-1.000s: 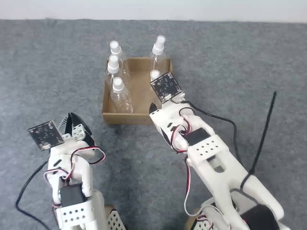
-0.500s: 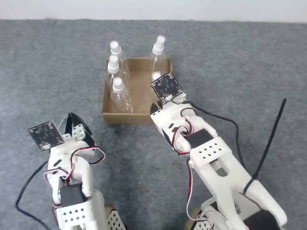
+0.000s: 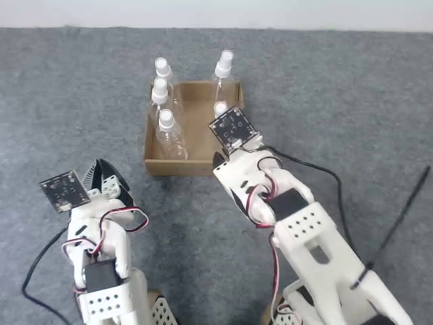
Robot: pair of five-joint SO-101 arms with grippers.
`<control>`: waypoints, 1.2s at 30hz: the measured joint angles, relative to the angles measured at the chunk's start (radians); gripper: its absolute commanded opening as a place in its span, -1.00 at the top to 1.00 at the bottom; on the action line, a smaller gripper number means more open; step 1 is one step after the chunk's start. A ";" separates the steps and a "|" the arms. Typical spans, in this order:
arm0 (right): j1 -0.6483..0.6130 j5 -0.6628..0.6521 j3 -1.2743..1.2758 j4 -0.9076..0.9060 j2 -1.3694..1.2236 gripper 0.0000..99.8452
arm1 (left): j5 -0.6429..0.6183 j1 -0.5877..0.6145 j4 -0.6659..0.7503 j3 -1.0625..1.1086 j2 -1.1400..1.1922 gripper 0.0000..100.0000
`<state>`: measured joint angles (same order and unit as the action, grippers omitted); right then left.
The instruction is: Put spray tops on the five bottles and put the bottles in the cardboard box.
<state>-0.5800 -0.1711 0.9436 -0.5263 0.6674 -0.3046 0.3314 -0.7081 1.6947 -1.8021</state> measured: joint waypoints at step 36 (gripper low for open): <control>0.086 0.038 0.071 -0.186 0.643 0.99 | 0.123 -0.094 0.000 0.000 0.000 0.98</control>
<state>-0.4941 -0.1327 1.0142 -0.7119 1.3103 -0.1818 0.2378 -0.7081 1.6947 -1.8021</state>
